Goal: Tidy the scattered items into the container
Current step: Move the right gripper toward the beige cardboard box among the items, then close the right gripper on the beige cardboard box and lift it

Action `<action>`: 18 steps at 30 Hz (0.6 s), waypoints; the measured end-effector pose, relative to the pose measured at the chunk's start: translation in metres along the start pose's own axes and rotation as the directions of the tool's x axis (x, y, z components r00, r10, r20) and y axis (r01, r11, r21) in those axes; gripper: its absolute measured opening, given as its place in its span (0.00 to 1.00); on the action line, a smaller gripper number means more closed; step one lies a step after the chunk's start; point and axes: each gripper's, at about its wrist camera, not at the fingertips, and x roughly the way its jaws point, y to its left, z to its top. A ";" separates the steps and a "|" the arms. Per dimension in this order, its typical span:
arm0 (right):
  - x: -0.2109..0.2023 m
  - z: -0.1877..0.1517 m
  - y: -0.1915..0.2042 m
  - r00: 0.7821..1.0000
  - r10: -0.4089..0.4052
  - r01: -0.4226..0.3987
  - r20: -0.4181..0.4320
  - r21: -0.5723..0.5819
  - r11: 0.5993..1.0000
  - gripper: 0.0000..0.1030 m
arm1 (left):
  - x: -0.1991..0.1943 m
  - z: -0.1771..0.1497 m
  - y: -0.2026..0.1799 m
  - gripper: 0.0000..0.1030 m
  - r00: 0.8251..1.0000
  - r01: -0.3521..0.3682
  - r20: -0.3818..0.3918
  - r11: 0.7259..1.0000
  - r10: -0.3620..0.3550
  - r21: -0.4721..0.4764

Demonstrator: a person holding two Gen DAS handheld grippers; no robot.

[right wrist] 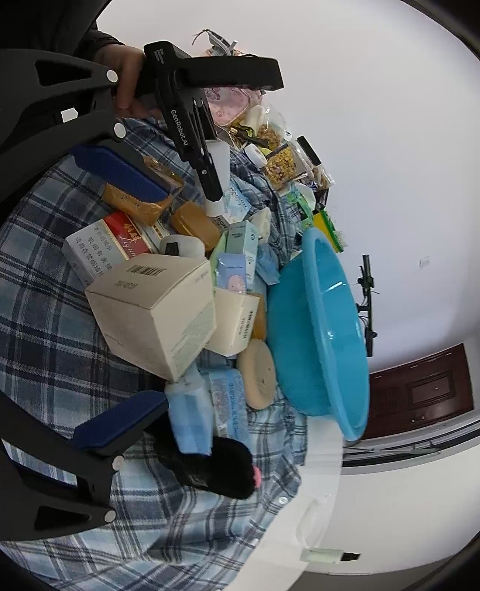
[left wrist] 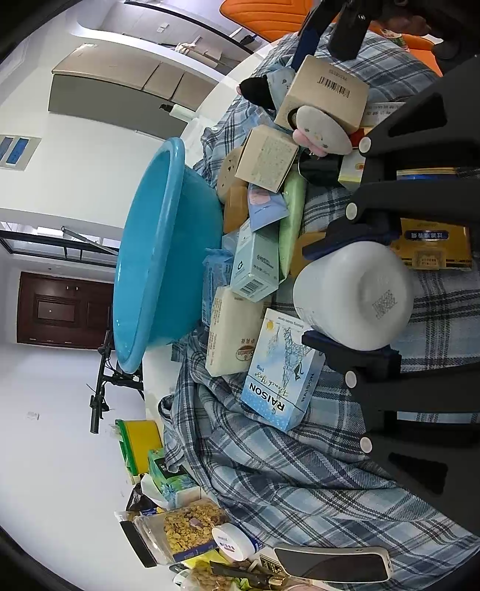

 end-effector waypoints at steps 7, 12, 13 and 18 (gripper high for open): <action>0.024 -0.001 -0.011 0.999 0.015 -0.012 -0.052 0.040 0.999 0.95 | 0.000 0.000 0.000 0.40 1.000 0.000 0.000 1.000 0.000 0.000; 0.040 0.001 -0.026 0.996 0.030 -0.023 -0.083 0.091 0.996 0.95 | 0.001 0.000 0.000 0.40 1.000 -0.002 -0.007 1.000 0.002 -0.002; 0.042 0.001 -0.028 0.995 0.039 -0.030 -0.089 0.101 0.994 0.95 | 0.001 0.000 0.000 0.40 1.000 -0.003 -0.008 1.000 0.003 -0.003; 0.045 0.000 -0.031 0.992 0.086 -0.074 -0.089 0.121 0.990 0.75 | 0.003 -0.002 0.002 0.40 1.000 0.000 -0.017 1.000 0.000 -0.003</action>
